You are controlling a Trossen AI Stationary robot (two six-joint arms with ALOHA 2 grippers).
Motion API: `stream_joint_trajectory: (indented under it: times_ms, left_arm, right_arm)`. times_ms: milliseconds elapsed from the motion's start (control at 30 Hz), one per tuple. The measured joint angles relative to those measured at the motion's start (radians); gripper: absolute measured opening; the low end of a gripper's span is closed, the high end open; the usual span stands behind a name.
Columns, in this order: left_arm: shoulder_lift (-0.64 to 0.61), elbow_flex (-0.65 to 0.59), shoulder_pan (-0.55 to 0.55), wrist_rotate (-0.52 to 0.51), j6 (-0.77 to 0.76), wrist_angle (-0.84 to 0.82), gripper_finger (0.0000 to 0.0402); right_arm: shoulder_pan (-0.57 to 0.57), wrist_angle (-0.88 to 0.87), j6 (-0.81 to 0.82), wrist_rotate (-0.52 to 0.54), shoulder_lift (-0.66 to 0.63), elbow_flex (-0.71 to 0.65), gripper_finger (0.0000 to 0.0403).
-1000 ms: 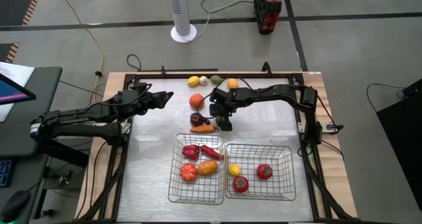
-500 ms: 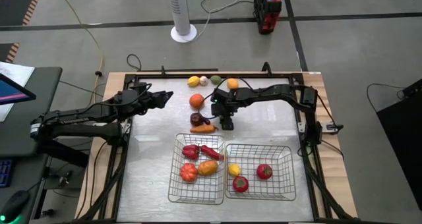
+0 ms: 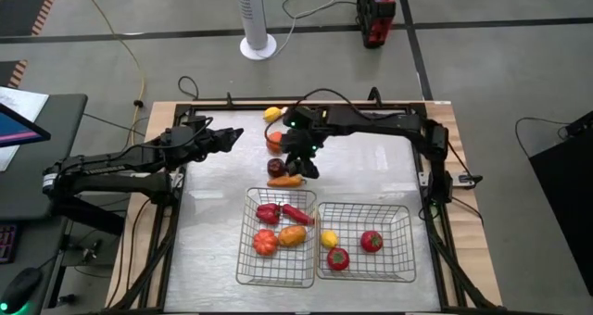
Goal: Sort produce into baskets
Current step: Put the bottom green lime into the right wire basket
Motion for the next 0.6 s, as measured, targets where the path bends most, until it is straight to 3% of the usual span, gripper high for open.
stream_joint_trajectory:
  times_ms: [100,300,600]
  left_arm:
    - [0.000,0.000,0.000,0.000,0.000,0.000,0.0324]
    - [0.000,0.000,0.000,0.000,0.001,0.000,0.0324]
    - [0.000,0.000,0.000,0.026,0.029,-0.001,0.0324]
  right_arm:
    - [0.019,-0.019,0.030,-0.124,-0.007,0.068,0.0234]
    - [0.052,-0.135,0.074,-0.250,-0.031,0.144,0.0234]
    - [0.151,-0.495,-0.071,-0.241,-0.062,0.140,0.0235]
